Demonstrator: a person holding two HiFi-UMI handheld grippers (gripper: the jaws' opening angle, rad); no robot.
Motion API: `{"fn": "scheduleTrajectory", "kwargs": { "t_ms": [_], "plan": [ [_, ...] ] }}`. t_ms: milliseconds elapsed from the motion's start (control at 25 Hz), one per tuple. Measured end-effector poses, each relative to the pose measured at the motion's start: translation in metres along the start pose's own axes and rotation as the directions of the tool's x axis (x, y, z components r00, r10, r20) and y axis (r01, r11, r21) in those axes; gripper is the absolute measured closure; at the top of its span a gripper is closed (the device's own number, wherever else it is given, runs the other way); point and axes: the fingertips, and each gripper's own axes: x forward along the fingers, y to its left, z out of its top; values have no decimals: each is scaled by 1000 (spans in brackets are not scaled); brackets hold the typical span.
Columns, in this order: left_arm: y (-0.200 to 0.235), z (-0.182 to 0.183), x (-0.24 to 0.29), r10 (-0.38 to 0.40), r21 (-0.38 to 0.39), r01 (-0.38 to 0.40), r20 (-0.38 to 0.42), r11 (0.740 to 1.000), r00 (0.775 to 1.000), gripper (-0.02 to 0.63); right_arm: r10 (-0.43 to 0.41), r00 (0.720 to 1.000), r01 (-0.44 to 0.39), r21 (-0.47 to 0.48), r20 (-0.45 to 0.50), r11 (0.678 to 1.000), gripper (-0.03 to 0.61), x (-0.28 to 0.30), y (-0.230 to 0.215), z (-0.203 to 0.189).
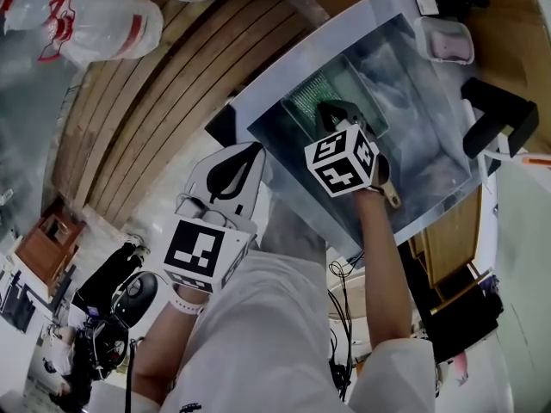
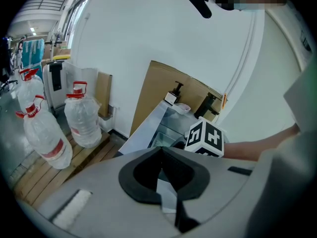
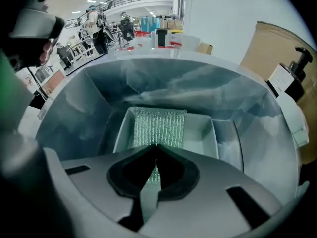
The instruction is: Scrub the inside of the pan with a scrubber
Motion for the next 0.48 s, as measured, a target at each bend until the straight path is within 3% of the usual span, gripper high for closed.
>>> {"fn": "scheduleTrajectory", "kwargs": {
  "t_ms": [320, 480],
  "plan": [
    [-2, 2, 2, -6, 3, 6, -3, 1000, 1000, 609, 13, 993, -13, 3, -115, 1000, 569, -9, 7, -56],
    [-1, 2, 1, -3, 8, 3, -4, 1000, 1000, 609, -51, 991, 55, 28, -120, 998, 569, -12, -13, -72]
  ]
}}
